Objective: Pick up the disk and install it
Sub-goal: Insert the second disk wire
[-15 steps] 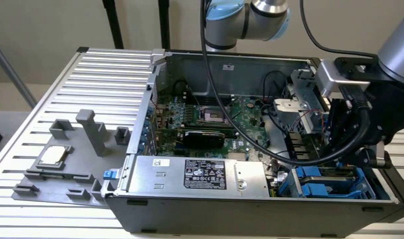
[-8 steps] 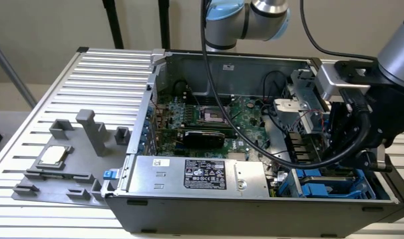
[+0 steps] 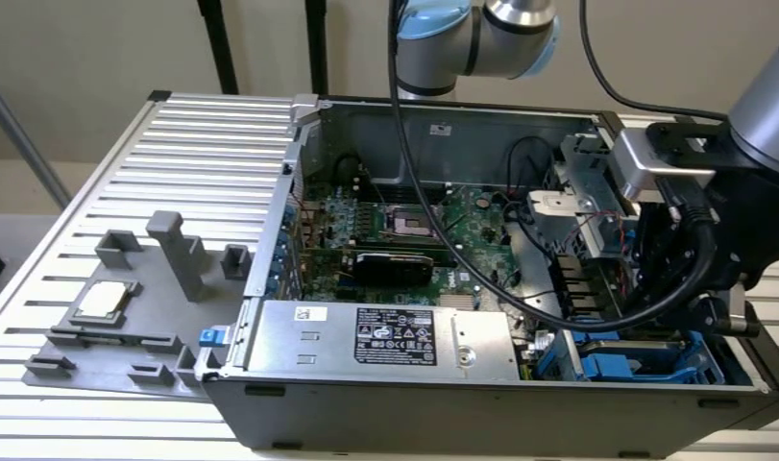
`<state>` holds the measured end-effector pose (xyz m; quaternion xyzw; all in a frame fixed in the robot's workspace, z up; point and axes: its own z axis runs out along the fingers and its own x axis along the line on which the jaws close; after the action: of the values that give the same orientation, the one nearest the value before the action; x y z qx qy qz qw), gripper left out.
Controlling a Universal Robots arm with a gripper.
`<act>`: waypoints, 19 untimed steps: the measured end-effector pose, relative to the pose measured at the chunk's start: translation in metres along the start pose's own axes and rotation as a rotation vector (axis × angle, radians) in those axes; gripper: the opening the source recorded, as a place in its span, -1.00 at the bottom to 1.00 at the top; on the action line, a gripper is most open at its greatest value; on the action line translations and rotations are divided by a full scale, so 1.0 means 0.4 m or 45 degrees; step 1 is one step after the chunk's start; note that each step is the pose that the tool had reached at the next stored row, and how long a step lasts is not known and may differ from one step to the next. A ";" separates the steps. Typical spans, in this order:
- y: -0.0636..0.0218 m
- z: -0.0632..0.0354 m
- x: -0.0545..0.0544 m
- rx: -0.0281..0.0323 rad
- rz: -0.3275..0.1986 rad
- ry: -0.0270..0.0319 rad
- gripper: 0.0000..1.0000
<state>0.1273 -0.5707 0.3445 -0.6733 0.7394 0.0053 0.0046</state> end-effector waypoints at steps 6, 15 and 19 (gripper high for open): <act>-0.004 0.004 0.000 0.0110 -0.001 -0.0007 -0.67; -0.005 0.009 0.000 0.0166 -0.003 -0.0012 -0.67; -0.003 0.010 0.000 0.0168 -0.004 -0.0019 -0.67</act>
<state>0.1285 -0.5707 0.3406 -0.6743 0.7384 0.0009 0.0096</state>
